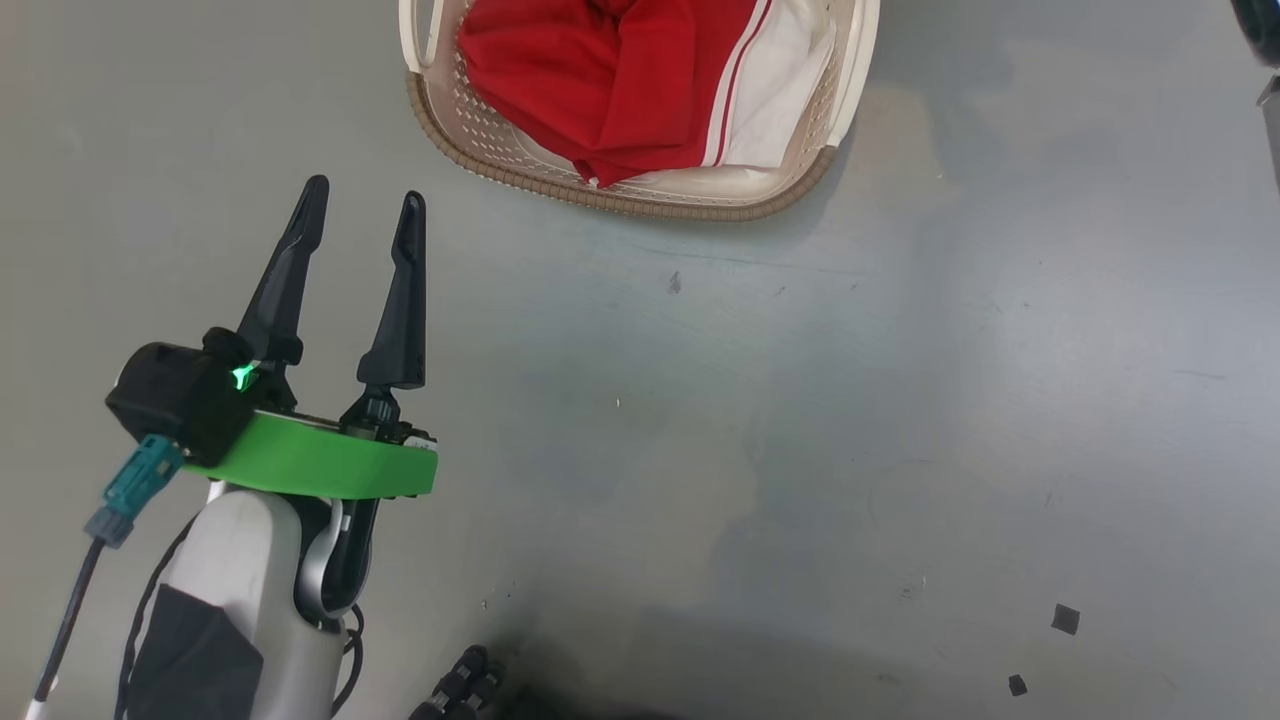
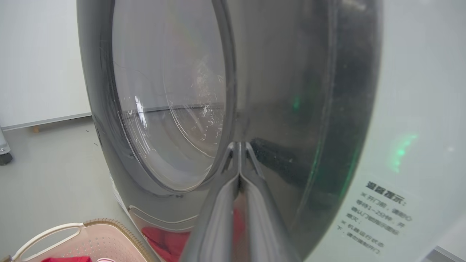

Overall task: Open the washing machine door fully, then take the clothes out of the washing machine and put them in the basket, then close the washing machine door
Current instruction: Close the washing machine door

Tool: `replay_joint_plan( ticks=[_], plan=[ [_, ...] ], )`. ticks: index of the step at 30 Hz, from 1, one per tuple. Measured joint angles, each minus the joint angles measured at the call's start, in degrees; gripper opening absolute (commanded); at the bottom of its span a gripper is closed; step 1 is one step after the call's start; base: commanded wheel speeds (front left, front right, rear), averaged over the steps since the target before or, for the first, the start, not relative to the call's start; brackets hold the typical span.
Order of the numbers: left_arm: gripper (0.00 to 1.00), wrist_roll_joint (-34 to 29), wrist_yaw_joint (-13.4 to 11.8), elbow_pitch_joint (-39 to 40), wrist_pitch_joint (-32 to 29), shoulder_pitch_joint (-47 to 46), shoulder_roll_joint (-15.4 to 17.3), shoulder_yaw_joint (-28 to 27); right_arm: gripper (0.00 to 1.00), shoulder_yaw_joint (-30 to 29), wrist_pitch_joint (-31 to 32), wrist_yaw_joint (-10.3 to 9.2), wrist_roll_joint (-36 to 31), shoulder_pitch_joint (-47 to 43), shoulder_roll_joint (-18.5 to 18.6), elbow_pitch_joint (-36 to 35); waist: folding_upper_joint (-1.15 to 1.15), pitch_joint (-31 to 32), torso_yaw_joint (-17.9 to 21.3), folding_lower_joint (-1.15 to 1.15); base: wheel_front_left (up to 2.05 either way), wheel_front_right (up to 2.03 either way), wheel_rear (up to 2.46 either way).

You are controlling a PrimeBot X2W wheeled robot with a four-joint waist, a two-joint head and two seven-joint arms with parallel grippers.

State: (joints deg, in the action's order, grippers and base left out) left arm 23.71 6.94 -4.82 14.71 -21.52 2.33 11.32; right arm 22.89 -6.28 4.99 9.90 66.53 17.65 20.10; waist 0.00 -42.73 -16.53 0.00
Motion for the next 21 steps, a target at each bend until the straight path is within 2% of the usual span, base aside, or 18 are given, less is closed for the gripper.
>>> replay_joint_plan(
  ticks=[10,21],
  plan=[
    [1.0,0.01,0.0,-0.3,0.01,-0.48,-0.2,0.26,0.0,-0.43,1.59,0.15,-1.04,5.4,0.13,2.07,0.0,-1.86,-0.41,0.0,0.0,0.0,0.0],
    [1.0,0.01,0.0,-1.96,0.01,-1.88,-0.34,0.64,0.0,0.0,-0.9,0.15,-1.71,6.26,-0.26,4.85,0.0,-1.71,-0.54,0.0,0.0,0.0,0.0]
  ],
)
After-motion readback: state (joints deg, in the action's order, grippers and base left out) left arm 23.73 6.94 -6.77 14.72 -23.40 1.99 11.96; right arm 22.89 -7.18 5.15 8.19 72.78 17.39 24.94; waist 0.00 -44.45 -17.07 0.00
